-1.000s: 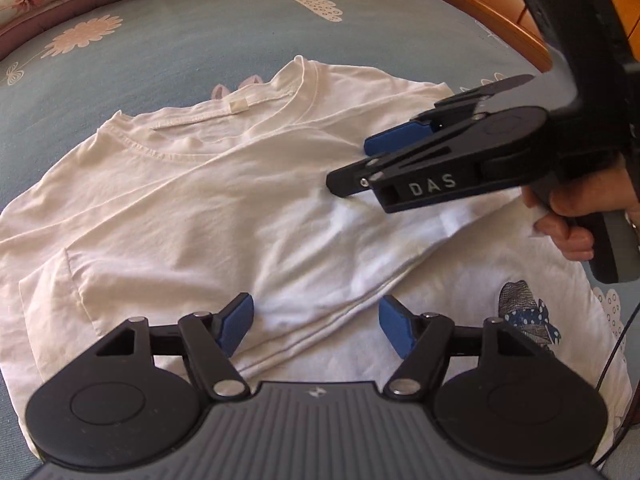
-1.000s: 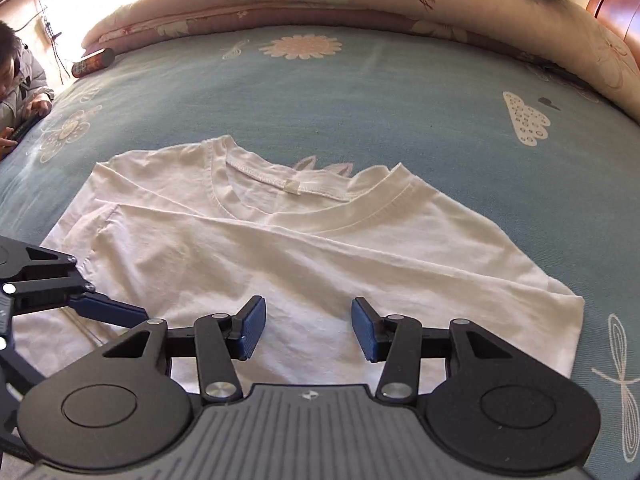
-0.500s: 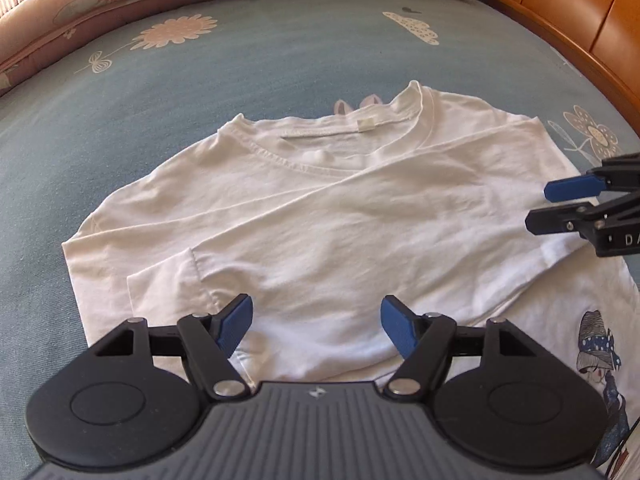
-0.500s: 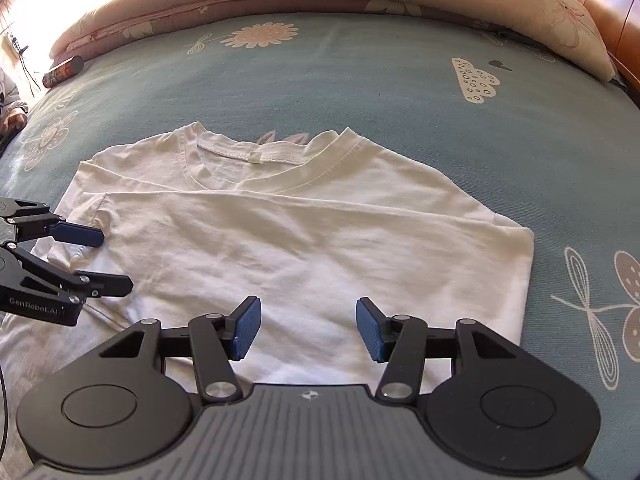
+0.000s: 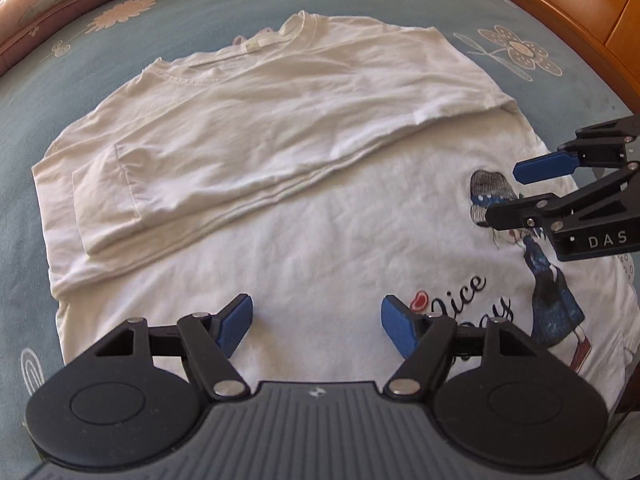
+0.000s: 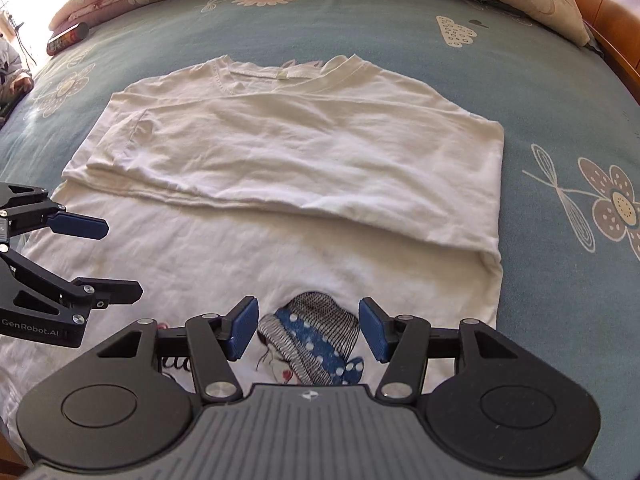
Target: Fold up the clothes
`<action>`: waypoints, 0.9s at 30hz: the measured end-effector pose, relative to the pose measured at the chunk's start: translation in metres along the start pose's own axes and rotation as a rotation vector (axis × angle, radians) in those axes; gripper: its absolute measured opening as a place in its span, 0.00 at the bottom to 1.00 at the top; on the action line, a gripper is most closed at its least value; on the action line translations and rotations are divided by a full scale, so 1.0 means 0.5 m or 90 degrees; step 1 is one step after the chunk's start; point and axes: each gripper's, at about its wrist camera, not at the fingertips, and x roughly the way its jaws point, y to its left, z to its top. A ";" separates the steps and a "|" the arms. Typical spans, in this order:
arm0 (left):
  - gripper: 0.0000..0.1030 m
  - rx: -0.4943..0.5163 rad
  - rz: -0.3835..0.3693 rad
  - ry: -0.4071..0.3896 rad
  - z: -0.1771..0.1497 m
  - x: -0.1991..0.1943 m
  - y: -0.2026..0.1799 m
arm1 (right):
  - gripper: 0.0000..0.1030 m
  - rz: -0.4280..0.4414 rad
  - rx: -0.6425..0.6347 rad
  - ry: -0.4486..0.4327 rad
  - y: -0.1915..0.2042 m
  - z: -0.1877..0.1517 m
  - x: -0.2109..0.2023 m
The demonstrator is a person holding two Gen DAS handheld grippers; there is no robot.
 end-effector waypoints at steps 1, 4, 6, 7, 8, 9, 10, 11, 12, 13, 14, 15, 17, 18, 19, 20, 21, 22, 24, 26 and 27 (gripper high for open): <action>0.71 -0.004 0.005 -0.003 -0.012 -0.001 -0.002 | 0.60 -0.006 -0.010 0.008 0.011 -0.020 0.007; 0.87 -0.040 0.020 0.007 -0.031 0.002 0.001 | 0.72 -0.015 -0.020 -0.016 0.027 -0.056 0.014; 0.94 -0.070 0.036 0.009 -0.034 0.006 0.003 | 0.78 -0.007 -0.021 -0.028 0.030 -0.064 0.016; 0.96 -0.081 0.046 0.010 -0.035 0.009 0.001 | 0.85 -0.003 -0.021 -0.033 0.030 -0.067 0.018; 0.97 -0.092 0.057 0.011 -0.035 0.011 -0.001 | 0.88 -0.001 -0.026 -0.035 0.032 -0.069 0.020; 0.99 -0.104 0.063 0.010 -0.037 0.012 -0.002 | 0.94 -0.001 -0.033 -0.035 0.035 -0.071 0.023; 0.99 -0.116 0.069 0.009 -0.039 0.012 -0.003 | 1.00 0.001 -0.042 -0.030 0.039 -0.073 0.028; 0.99 -0.128 0.075 0.008 -0.041 0.012 -0.004 | 1.00 -0.002 -0.051 -0.029 0.043 -0.077 0.030; 0.99 -0.139 0.079 0.005 -0.043 0.012 -0.004 | 1.00 -0.007 -0.059 -0.033 0.047 -0.080 0.031; 0.99 -0.145 0.082 0.001 -0.045 0.011 -0.004 | 1.00 -0.009 -0.062 -0.037 0.048 -0.083 0.031; 1.00 -0.152 0.085 -0.004 -0.047 0.010 -0.005 | 1.00 -0.006 -0.063 -0.042 0.047 -0.086 0.030; 1.00 -0.154 0.086 -0.011 -0.049 0.010 -0.006 | 1.00 -0.004 -0.065 -0.047 0.045 -0.089 0.030; 1.00 -0.158 0.088 -0.023 -0.055 0.009 -0.007 | 1.00 0.001 -0.066 -0.059 0.042 -0.096 0.029; 1.00 -0.158 0.087 -0.028 -0.057 0.009 -0.007 | 1.00 0.001 -0.067 -0.066 0.042 -0.100 0.028; 1.00 -0.158 0.087 -0.034 -0.060 0.008 -0.007 | 1.00 -0.001 -0.068 -0.073 0.044 -0.103 0.028; 1.00 -0.159 0.087 -0.040 -0.062 0.008 -0.008 | 1.00 -0.006 -0.068 -0.078 0.046 -0.106 0.028; 1.00 -0.159 0.086 -0.046 -0.066 0.008 -0.007 | 1.00 -0.012 -0.068 -0.082 0.049 -0.109 0.028; 1.00 -0.159 0.083 -0.053 -0.068 0.008 -0.006 | 1.00 -0.016 -0.064 -0.084 0.050 -0.110 0.029; 1.00 -0.157 0.082 -0.070 -0.075 0.007 -0.006 | 1.00 -0.023 -0.052 -0.082 0.052 -0.110 0.029; 1.00 -0.155 0.081 -0.087 -0.081 0.007 -0.006 | 1.00 -0.030 -0.040 -0.083 0.055 -0.111 0.029; 1.00 -0.151 0.079 -0.095 -0.085 0.006 -0.006 | 1.00 -0.033 -0.034 -0.084 0.056 -0.112 0.029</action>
